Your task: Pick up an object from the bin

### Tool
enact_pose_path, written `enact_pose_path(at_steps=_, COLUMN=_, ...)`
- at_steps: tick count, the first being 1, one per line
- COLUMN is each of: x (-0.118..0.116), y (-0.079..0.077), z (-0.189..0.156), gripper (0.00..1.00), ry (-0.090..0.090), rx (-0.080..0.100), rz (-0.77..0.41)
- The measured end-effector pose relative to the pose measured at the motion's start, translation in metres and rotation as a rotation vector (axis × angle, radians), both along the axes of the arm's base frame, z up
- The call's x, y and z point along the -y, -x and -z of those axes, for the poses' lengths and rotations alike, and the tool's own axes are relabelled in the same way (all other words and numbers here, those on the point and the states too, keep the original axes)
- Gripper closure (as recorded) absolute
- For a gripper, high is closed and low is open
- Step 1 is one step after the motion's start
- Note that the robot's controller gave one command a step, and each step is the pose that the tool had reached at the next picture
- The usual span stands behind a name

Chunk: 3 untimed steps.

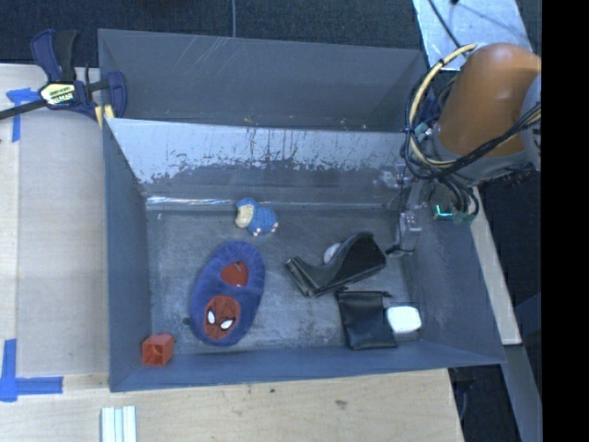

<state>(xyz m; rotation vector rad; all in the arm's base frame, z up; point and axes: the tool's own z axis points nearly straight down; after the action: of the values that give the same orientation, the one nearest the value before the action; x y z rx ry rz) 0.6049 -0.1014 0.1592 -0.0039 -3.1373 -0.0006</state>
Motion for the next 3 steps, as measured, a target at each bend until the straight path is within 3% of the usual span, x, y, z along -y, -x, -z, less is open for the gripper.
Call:
enact_pose_path(at_steps=1, x=-0.030, y=0.007, z=0.072, gripper=0.00, ry=0.004, rx=0.010, rz=-0.009)
enact_pose_path(at_steps=2, x=-0.053, y=0.032, z=0.077, gripper=0.00, ry=0.009, rx=0.021, rz=0.053)
enact_pose_path(at_steps=3, x=-0.055, y=0.030, z=0.072, gripper=1.00, ry=0.005, rx=0.023, rz=0.050)
